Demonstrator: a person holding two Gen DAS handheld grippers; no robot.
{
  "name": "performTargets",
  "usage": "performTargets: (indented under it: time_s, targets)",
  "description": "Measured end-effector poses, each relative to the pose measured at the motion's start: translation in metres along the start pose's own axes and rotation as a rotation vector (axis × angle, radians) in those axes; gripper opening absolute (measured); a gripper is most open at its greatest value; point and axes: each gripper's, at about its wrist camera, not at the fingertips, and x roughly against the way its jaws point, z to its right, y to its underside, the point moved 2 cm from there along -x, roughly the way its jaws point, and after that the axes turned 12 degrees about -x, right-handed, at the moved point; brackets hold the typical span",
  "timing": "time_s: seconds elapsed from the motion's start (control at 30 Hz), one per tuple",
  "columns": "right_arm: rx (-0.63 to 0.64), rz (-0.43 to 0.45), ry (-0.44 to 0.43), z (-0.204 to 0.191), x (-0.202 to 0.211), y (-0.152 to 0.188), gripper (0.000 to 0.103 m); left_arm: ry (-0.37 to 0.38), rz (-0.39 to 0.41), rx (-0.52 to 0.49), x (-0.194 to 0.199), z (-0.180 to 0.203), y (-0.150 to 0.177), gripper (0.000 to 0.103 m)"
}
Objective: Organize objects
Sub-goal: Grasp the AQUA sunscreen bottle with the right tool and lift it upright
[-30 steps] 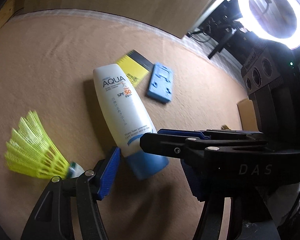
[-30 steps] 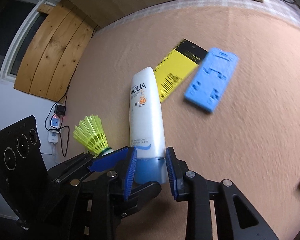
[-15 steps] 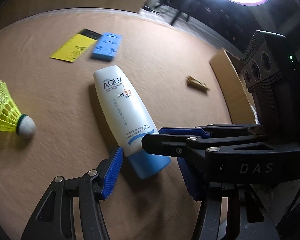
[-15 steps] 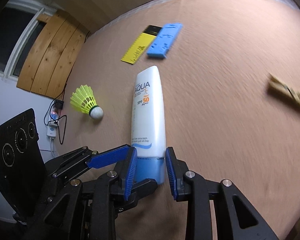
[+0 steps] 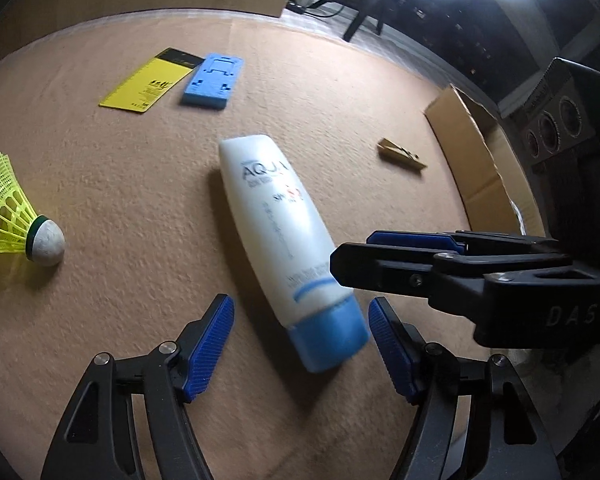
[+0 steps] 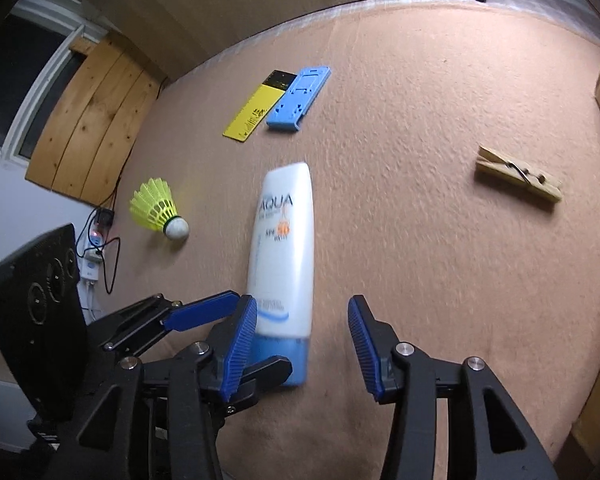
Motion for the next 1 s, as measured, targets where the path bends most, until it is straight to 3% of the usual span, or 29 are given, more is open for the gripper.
performTargets:
  time_s: [0.23,0.37,0.63,1.0]
  targets:
    - [0.037,-0.06,-0.001,-0.014,-0.018,-0.007,0.044,0.046,0.024,0.05,0.0,-0.009,-0.007,0.072]
    - [0.057,-0.088,-0.007,-0.021,-0.025,-0.005,0.043,0.061,0.013,0.043,-0.001,-0.004,-0.008,0.062]
    - [0.032,-0.013,0.014,-0.009,0.002,-0.004,0.031,0.058,0.023,0.018,-0.005,0.013,-0.027,0.056]
    - [-0.033,0.152,0.021,0.035,0.085,-0.015,0.029,0.073,0.083,-0.132,-0.009,0.091,-0.086,0.054]
